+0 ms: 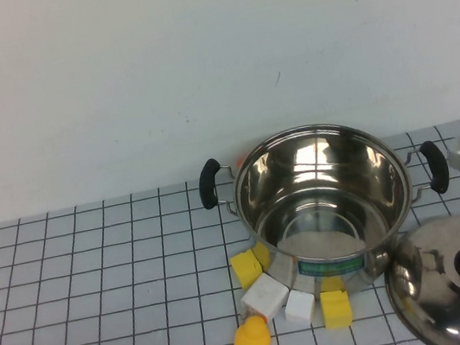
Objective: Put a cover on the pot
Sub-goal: Pick up the pot lid
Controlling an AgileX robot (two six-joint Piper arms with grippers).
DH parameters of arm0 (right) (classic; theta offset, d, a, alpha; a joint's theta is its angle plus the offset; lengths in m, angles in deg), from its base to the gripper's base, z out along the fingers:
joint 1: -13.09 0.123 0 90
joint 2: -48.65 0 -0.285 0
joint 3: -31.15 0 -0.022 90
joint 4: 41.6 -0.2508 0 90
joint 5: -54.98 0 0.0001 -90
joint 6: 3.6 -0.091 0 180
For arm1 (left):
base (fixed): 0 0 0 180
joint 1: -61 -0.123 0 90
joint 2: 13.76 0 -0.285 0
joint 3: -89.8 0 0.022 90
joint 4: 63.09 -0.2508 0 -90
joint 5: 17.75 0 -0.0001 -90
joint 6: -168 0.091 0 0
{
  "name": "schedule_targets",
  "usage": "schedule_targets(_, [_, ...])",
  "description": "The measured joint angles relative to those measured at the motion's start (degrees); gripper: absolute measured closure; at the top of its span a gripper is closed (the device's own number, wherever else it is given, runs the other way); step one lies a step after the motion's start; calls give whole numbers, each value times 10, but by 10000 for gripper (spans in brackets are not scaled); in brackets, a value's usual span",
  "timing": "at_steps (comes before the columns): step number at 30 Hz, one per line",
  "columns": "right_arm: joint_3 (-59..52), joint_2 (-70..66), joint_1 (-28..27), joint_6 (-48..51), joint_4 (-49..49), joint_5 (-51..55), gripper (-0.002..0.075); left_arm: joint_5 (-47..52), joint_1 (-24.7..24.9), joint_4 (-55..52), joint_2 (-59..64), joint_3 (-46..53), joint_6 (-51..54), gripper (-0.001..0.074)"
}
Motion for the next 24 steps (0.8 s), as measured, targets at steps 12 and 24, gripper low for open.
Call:
schedule_targets(12, [165,-165,0,0,3,120,136,0,0,0,0,0,0,738])
schedule_targets(24, [189,-245,0,0,35,155,136,0,0,0,0,0,0,738])
